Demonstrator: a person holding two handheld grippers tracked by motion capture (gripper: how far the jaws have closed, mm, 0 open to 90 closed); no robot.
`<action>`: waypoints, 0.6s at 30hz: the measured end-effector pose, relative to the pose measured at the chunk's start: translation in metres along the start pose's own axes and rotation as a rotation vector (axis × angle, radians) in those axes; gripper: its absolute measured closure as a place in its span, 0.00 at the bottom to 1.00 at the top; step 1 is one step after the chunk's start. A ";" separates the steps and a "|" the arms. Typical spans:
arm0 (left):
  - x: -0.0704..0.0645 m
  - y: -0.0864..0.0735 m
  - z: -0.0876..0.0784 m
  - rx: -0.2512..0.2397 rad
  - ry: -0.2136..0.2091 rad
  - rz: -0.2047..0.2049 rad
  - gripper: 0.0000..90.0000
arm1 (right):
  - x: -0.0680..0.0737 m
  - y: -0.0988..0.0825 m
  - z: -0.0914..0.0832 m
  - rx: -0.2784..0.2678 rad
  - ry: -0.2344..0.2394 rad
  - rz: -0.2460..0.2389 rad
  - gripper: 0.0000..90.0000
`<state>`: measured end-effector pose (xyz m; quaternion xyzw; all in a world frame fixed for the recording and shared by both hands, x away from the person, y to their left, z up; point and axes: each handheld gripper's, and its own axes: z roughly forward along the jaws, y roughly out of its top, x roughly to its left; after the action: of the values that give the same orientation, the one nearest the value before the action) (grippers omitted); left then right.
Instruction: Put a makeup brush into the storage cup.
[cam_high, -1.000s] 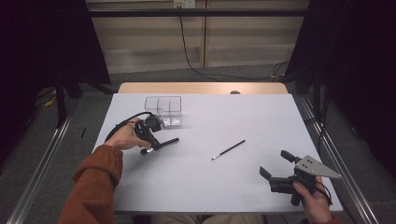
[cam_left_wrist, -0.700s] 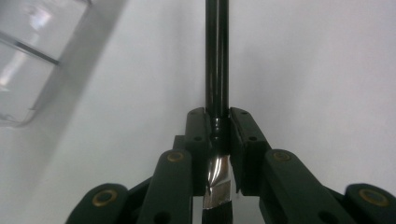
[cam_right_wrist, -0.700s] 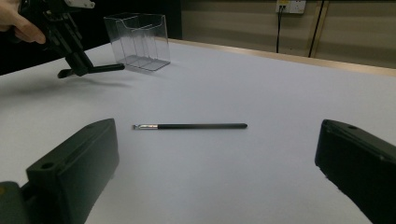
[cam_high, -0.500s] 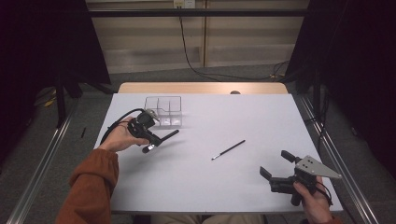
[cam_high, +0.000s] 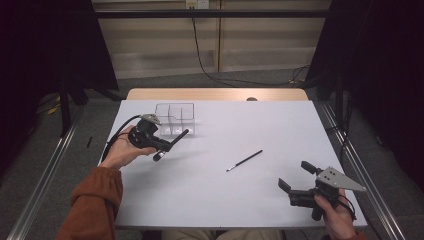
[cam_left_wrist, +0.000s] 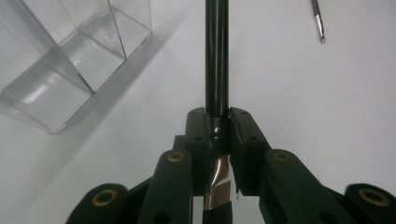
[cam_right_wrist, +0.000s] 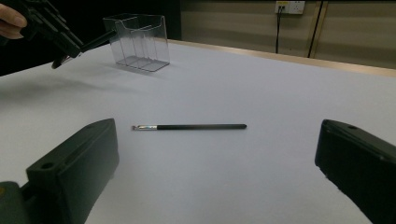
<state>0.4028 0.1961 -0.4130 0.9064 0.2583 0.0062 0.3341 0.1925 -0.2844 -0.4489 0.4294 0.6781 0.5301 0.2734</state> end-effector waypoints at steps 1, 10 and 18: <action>-0.001 -0.001 -0.001 -0.016 0.000 -0.001 0.87 | 0.000 0.000 0.000 0.000 -0.002 -0.001 0.00; -0.009 -0.016 -0.013 -0.159 0.033 -0.049 0.88 | 0.000 0.001 0.001 -0.005 0.001 -0.001 0.00; -0.019 -0.021 -0.020 -0.260 0.070 -0.065 0.87 | 0.000 0.001 0.001 -0.006 0.005 0.001 0.00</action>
<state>0.3730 0.2123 -0.4074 0.8459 0.2957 0.0604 0.4397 0.1936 -0.2834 -0.4481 0.4276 0.6772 0.5332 0.2726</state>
